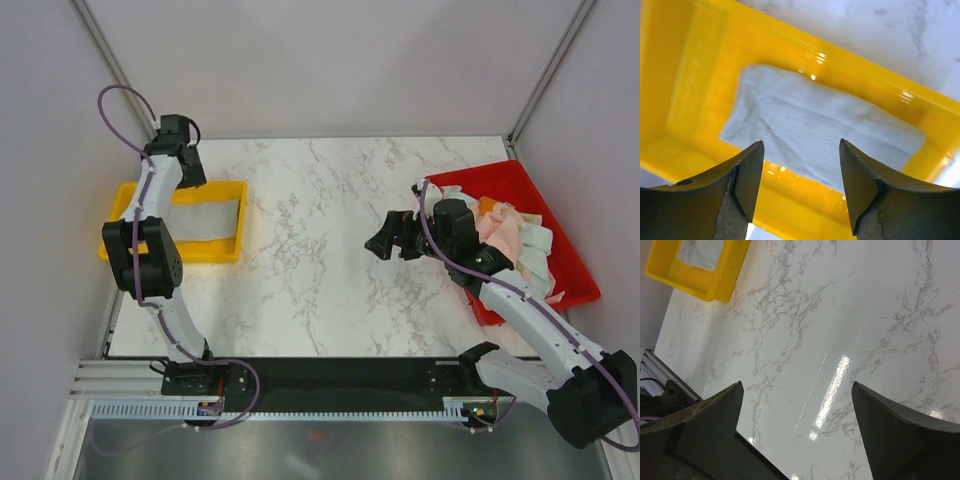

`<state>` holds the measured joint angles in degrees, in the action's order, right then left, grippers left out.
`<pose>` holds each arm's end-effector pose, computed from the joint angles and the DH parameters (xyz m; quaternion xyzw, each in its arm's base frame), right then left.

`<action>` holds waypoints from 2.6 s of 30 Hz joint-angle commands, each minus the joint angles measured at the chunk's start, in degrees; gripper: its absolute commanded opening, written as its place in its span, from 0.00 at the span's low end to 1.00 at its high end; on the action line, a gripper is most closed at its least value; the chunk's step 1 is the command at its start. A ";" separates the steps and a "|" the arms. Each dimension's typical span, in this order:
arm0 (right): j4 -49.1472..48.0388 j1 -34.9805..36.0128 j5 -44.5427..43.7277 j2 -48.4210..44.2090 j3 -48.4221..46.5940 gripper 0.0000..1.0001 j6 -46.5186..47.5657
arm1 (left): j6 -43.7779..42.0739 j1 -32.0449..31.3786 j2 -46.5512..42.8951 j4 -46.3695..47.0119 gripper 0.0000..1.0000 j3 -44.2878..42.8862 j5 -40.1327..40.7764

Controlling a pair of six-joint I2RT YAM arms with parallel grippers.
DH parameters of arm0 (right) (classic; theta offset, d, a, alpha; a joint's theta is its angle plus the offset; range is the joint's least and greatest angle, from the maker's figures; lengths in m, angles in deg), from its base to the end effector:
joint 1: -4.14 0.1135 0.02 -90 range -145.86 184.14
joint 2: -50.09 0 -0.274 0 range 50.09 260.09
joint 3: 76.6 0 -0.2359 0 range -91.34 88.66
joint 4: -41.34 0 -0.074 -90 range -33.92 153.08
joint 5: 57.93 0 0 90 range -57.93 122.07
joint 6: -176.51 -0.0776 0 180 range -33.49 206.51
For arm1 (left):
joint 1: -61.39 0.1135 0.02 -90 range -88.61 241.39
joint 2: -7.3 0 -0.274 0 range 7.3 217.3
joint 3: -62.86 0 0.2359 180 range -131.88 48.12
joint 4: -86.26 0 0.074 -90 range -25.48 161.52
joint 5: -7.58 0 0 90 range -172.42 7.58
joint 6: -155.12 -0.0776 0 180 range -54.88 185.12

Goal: Fold and stack the towels
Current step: Neatly place the folded towel into the bin, then grab crumpled towel, then move the towel to the center of the board

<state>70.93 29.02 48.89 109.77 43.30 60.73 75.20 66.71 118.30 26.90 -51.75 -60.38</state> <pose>0.2147 0.1243 0.2795 -0.0673 0.8537 0.3283 0.3987 0.4312 0.0694 0.2635 -0.1815 0.9220 0.1705 0.2964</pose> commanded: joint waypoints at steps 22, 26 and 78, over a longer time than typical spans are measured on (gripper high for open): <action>2.20 -0.10 -4.42 -2.11 -9.39 0.98 -5.15 | 5.56 1.09 6.51 1.82 0.66 8.56 -5.87; 3.77 -0.10 -6.09 -2.73 -11.06 0.98 -5.77 | 6.43 1.09 3.81 0.85 0.68 8.38 -10.17; 17.06 -22.30 6.46 7.83 -37.62 0.00 -6.99 | 16.46 -17.98 -35.68 16.06 0.92 27.45 -54.56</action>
<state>92.24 -0.44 41.70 120.02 4.74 58.08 90.20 48.81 85.51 40.43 -24.02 -110.32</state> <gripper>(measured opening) 0.020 0.921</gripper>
